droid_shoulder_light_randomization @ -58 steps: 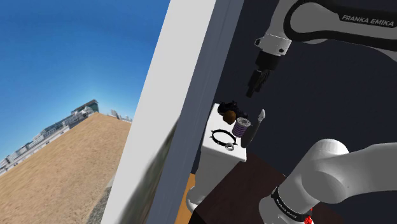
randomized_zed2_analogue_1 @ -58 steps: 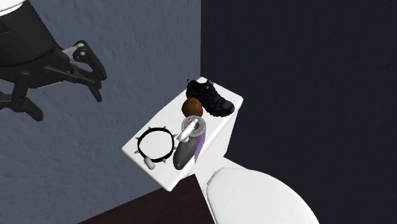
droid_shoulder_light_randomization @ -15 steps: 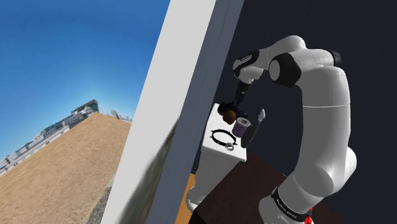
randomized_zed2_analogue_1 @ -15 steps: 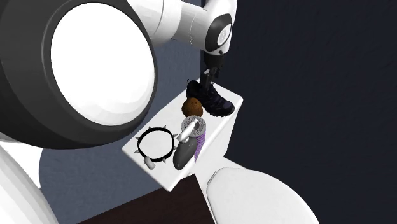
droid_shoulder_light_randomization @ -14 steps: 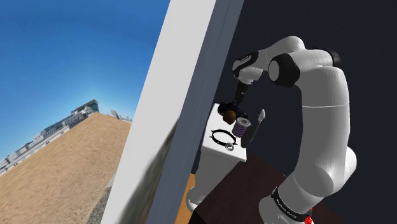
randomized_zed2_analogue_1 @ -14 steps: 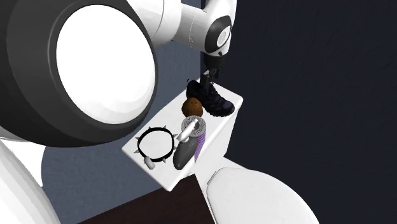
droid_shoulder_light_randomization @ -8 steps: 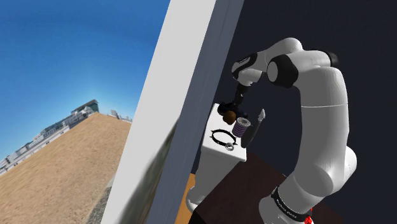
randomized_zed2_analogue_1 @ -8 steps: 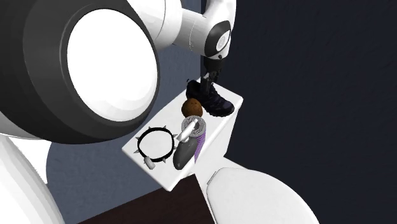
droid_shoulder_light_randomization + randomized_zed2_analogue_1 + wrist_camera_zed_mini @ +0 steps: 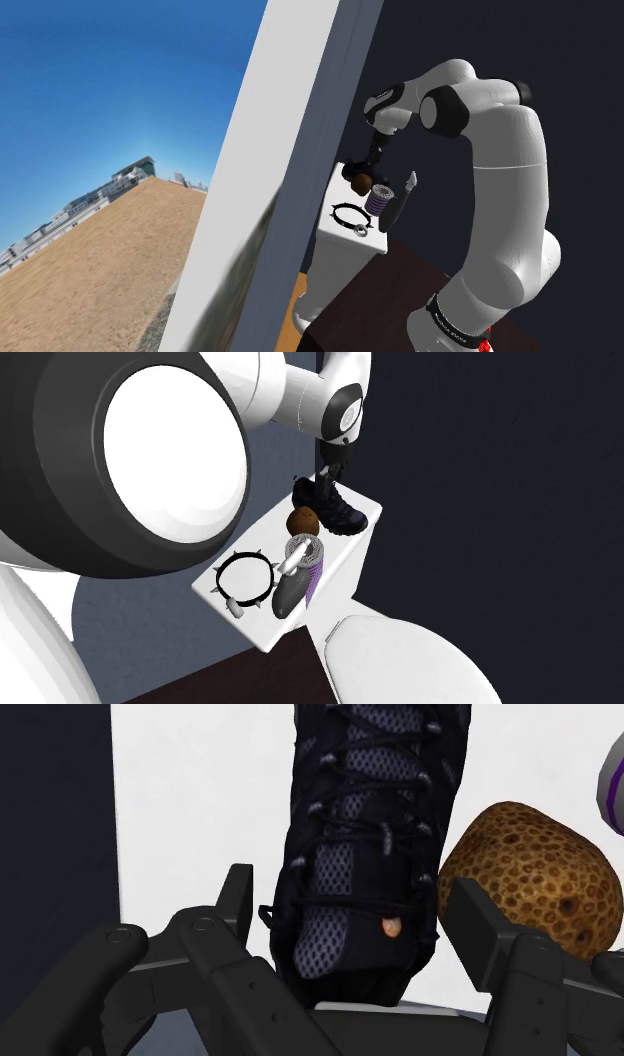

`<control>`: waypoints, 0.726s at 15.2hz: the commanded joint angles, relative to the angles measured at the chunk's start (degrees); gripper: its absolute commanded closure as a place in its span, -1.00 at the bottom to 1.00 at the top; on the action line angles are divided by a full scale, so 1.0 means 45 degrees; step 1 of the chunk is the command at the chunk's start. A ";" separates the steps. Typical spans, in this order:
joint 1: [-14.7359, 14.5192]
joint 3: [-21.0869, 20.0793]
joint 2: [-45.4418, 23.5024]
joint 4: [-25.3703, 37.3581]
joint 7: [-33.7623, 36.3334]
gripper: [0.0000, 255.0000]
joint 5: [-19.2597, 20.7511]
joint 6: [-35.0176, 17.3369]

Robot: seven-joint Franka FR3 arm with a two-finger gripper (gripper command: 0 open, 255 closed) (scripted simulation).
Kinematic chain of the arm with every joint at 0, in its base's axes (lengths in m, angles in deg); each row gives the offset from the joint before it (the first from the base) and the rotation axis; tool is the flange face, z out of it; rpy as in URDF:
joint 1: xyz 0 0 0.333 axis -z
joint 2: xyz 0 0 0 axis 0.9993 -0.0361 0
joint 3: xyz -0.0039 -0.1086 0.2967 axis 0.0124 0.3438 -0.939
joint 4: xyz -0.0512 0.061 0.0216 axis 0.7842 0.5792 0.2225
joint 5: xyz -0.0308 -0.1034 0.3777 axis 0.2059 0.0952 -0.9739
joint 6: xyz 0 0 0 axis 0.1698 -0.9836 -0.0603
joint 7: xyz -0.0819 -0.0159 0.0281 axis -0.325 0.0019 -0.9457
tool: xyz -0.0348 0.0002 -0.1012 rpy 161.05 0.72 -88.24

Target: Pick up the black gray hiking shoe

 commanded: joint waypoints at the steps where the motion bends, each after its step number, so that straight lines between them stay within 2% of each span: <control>1: -0.0035 0.0064 0.0142 0.0043 0.0053 1.00 0.0089 0.0180; 11: -0.0217 0.0411 0.0957 0.0571 0.0407 1.00 0.0624 0.1425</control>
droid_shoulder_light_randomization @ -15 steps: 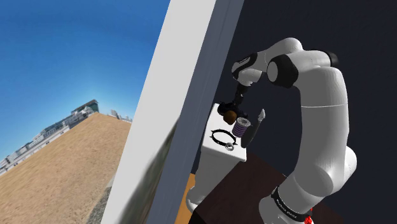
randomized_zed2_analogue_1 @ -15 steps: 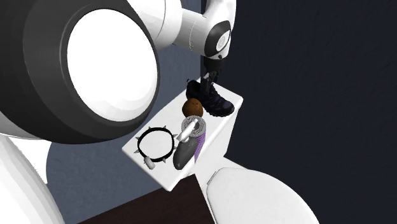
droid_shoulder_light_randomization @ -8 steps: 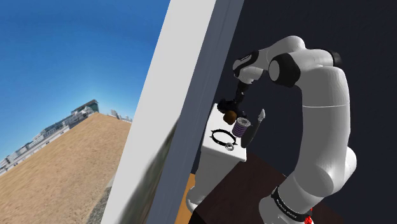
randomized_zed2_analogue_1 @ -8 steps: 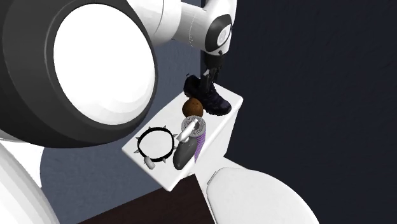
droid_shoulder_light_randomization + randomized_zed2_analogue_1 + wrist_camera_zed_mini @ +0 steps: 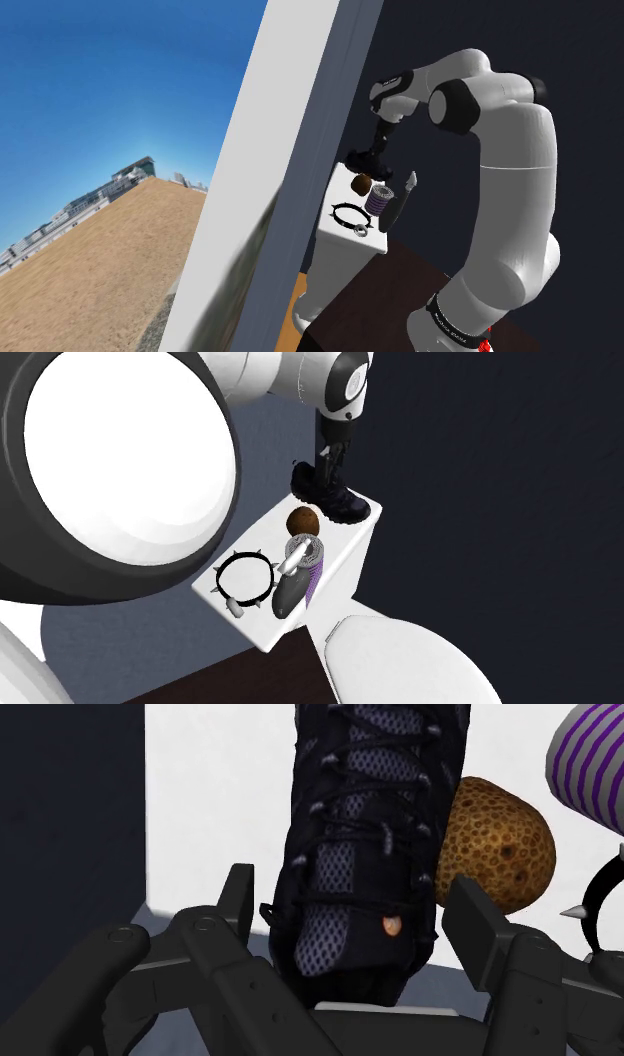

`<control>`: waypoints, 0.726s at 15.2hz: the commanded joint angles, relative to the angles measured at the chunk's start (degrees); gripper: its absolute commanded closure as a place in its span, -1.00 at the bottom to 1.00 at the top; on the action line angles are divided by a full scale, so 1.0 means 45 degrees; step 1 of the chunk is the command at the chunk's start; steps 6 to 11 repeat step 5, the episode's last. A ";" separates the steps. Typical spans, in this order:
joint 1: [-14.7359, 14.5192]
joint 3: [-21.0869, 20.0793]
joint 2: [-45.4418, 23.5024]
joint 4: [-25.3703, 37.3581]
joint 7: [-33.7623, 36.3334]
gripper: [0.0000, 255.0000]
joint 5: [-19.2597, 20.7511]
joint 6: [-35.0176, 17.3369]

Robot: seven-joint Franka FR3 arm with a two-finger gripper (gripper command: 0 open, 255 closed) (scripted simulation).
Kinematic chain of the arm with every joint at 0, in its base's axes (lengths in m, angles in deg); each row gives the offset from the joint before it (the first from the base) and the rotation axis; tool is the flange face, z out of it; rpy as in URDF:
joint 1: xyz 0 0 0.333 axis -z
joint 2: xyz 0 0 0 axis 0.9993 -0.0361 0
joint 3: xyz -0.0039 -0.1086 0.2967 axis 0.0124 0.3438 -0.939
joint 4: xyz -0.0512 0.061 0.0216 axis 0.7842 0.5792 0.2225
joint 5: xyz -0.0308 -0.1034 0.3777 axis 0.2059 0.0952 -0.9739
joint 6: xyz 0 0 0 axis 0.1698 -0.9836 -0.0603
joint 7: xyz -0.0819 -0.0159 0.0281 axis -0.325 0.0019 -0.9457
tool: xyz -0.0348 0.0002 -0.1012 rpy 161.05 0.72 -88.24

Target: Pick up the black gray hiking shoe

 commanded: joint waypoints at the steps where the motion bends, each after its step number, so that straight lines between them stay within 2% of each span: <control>1: -0.0027 0.0068 0.0164 0.0133 0.0067 1.00 0.0104 0.0262; 11: -0.0050 0.0128 0.0310 0.0294 0.0137 1.00 0.0206 0.0547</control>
